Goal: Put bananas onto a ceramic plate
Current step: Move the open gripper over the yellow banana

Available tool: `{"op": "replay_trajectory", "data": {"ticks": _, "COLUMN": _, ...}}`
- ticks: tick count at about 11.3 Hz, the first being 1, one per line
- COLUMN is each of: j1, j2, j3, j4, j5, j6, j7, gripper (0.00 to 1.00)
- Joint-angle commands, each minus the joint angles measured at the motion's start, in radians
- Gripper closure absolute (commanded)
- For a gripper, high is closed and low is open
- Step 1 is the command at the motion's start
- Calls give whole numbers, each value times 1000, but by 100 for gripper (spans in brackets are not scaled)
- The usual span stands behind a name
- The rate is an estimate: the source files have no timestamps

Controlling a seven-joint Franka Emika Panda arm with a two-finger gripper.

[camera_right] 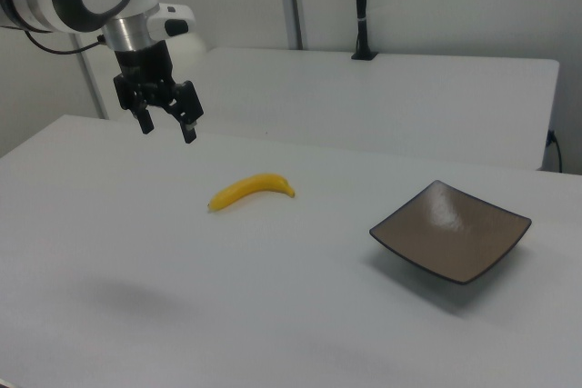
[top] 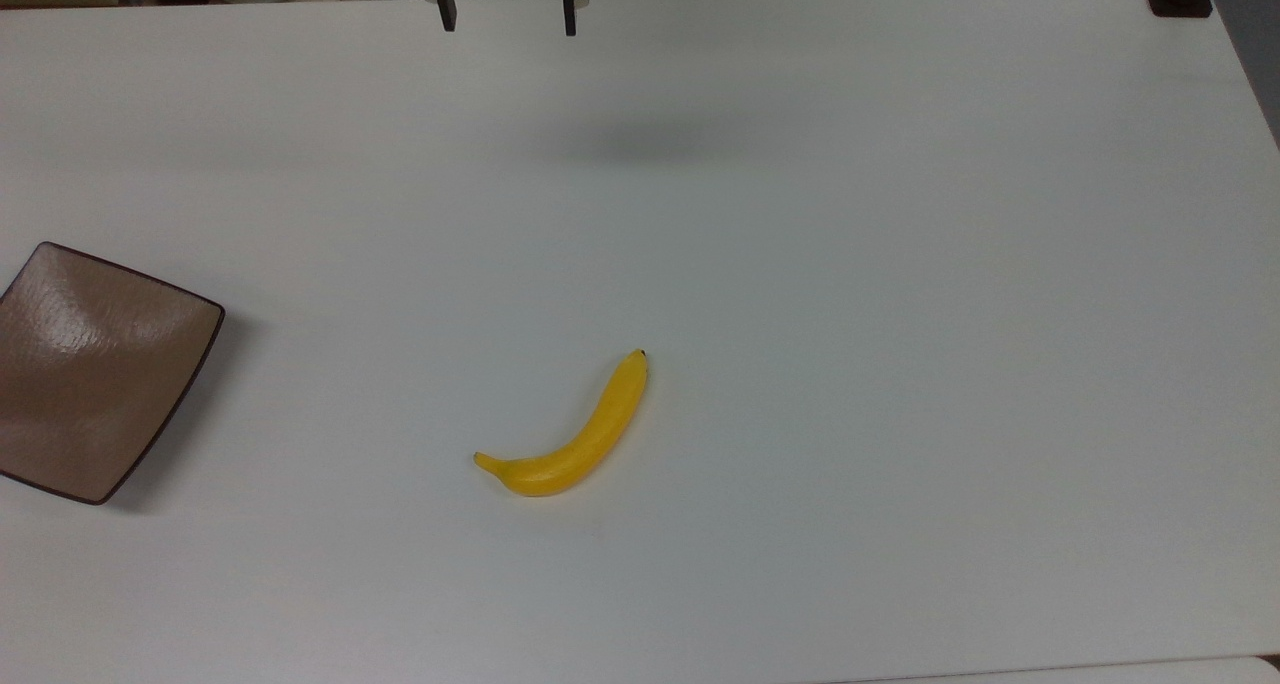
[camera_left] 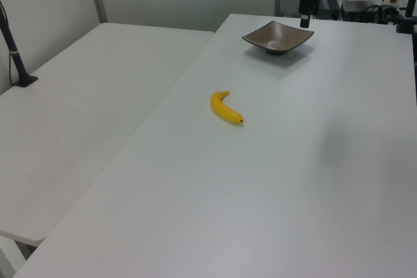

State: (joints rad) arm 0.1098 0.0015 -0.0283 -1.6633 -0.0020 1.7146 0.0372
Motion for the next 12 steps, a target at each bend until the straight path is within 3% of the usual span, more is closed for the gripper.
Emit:
{"op": "replay_trajectory", "data": {"ticks": 1, "j1": 19, "j2": -2, "j3": -12, "j4": -30, "j5": -13, "j6": 33, "j7": -20, "gripper": 0}}
{"op": "replay_trajectory", "data": {"ticks": 12, "j1": 21, "j2": -3, "j3": -8, "j4": -72, "j5": -36, "j6": 33, "j7": 3, "gripper": 0}}
